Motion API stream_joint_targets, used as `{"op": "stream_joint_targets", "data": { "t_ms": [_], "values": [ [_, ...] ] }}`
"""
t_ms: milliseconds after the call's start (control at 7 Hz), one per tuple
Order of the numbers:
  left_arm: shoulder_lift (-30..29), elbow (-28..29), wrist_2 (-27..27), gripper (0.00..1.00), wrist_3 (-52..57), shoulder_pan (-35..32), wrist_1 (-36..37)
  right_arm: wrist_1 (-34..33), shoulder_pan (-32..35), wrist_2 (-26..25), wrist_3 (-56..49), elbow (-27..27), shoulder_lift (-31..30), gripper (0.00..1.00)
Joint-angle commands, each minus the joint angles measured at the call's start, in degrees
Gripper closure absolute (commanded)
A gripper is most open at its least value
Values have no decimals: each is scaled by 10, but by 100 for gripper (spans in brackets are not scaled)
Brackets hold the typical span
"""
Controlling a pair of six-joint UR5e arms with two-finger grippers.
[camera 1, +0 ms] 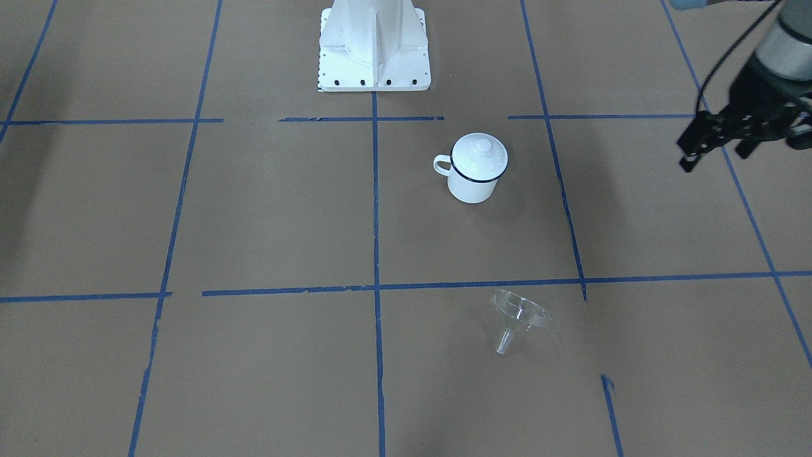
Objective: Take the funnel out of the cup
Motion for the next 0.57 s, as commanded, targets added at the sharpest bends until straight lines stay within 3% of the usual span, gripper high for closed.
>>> {"op": "stream_joint_targets", "data": {
  "t_ms": [0, 143, 429],
  "values": [
    [99, 53, -33, 0, 307, -166, -6, 0, 0, 0, 0, -1, 0, 0],
    [104, 111, -60, 0, 397, -225, -6, 0, 0, 0, 0, -1, 0, 0],
    [123, 145, -63, 0, 445, -240, -6, 0, 0, 0, 0, 0, 0, 0]
  ]
}}
